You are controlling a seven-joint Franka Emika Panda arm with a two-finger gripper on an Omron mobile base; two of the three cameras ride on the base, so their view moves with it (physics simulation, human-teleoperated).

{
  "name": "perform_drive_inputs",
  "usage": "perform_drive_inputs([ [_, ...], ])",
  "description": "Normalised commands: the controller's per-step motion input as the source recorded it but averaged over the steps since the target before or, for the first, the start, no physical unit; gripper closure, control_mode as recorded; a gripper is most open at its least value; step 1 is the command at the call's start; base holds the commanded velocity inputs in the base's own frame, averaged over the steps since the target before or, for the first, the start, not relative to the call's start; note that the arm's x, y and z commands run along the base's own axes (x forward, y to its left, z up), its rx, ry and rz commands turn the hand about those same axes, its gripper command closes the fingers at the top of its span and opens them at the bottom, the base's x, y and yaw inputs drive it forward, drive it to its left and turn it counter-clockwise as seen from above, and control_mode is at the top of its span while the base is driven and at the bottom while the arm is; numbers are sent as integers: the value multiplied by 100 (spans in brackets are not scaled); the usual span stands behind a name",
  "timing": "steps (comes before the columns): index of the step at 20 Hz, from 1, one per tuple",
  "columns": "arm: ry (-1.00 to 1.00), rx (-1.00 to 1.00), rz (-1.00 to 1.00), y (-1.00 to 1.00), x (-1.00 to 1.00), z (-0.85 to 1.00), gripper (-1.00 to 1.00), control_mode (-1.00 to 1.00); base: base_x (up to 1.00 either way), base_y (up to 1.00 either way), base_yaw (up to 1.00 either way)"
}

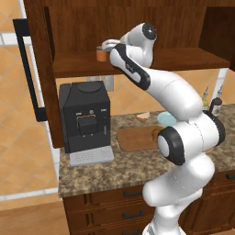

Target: From the different types of pastries on the counter, select a croissant and place it on the cutting board. Then retrieve a jar of jam from the cabinet and place it alongside the croissant on the cutting board.

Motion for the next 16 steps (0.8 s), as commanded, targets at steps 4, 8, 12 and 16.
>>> perform_drive_inputs([
  [4, 11, 15, 3, 0, 64, 7, -100, -100, 0, 0, 0],
  [8, 16, 6, 5, 1, 44, 18, -100, -100, 0, 0, 0],
  [12, 6, 0, 8, 2, 12, 17, -100, -100, 0, 0, 0],
  [16, 0, 0, 7, 1, 0, 13, -100, -100, 0, 0, 0],
])
